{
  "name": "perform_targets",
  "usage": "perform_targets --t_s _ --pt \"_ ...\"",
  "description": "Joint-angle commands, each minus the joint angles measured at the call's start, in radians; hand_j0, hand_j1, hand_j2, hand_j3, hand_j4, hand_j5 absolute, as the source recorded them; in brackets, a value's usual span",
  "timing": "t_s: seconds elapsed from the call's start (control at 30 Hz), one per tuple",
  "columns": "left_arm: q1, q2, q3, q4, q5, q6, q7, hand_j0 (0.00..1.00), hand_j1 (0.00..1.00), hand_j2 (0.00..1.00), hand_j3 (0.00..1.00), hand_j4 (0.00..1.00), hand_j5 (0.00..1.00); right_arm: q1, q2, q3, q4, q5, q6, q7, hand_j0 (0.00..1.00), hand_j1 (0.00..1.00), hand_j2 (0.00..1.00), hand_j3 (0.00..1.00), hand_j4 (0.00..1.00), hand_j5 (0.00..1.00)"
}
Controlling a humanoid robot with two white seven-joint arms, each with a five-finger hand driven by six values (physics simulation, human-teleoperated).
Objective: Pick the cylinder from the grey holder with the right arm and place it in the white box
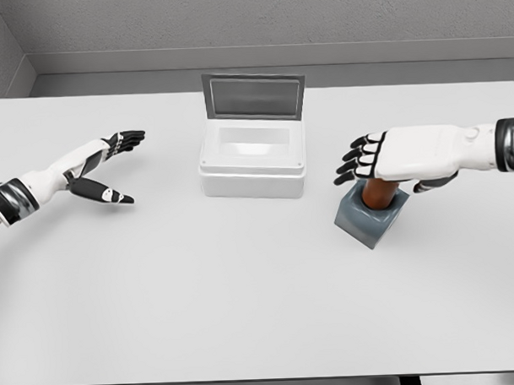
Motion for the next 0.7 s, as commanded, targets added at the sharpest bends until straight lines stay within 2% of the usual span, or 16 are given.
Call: perform_targets --t_s 0.0,0.27,0.4,0.47,0.53,0.57,0.6,0.67 --pt "0.000 0.001 0.002 0.001 0.007 0.001 0.000 1.00 1.00 1.00 1.00 1.00 1.00 0.000 0.011 0.007 0.001 -0.004 0.002 0.000 1.00 1.00 1.00 1.00 1.00 1.00" --pt "0.000 0.001 0.001 0.001 0.007 0.001 0.000 1.00 1.00 1.00 1.00 1.00 1.00 0.000 0.019 0.013 0.001 -0.004 0.002 0.000 1.00 1.00 1.00 1.00 1.00 1.00" --pt "0.000 0.001 0.002 0.001 0.007 0.001 0.000 1.00 1.00 1.00 1.00 1.00 1.00 -0.002 0.019 0.016 0.000 -0.004 0.002 0.000 0.90 0.90 0.90 0.90 0.90 0.90" --pt "0.000 0.001 0.001 0.001 0.007 0.003 0.000 1.00 1.00 1.00 1.00 1.00 1.00 0.000 0.022 0.016 0.000 -0.004 0.002 0.000 0.88 0.88 0.88 0.88 0.88 0.88" --pt "0.000 0.001 0.002 0.001 0.007 0.003 0.000 1.00 1.00 1.00 1.00 1.00 1.00 -0.002 0.022 0.016 0.000 -0.004 0.002 0.000 0.81 0.81 0.81 0.81 0.81 0.81" --pt "0.000 0.001 0.002 0.001 0.007 0.003 0.000 1.00 1.00 1.00 1.00 1.00 1.00 -0.002 0.022 0.016 0.000 -0.004 0.002 0.000 0.73 0.73 0.73 0.73 0.73 0.73" --pt "0.000 0.001 0.001 0.001 0.007 0.003 0.000 1.00 1.00 1.00 1.00 1.00 1.00 -0.002 0.022 0.016 0.000 -0.004 0.002 0.000 0.60 0.60 0.60 0.60 0.60 0.60" --pt "0.000 0.001 0.001 0.001 0.007 0.003 0.000 1.00 1.00 1.00 1.00 1.00 1.00 -0.002 0.024 0.014 0.000 -0.004 0.002 0.000 0.45 0.45 0.45 0.45 0.45 0.45"
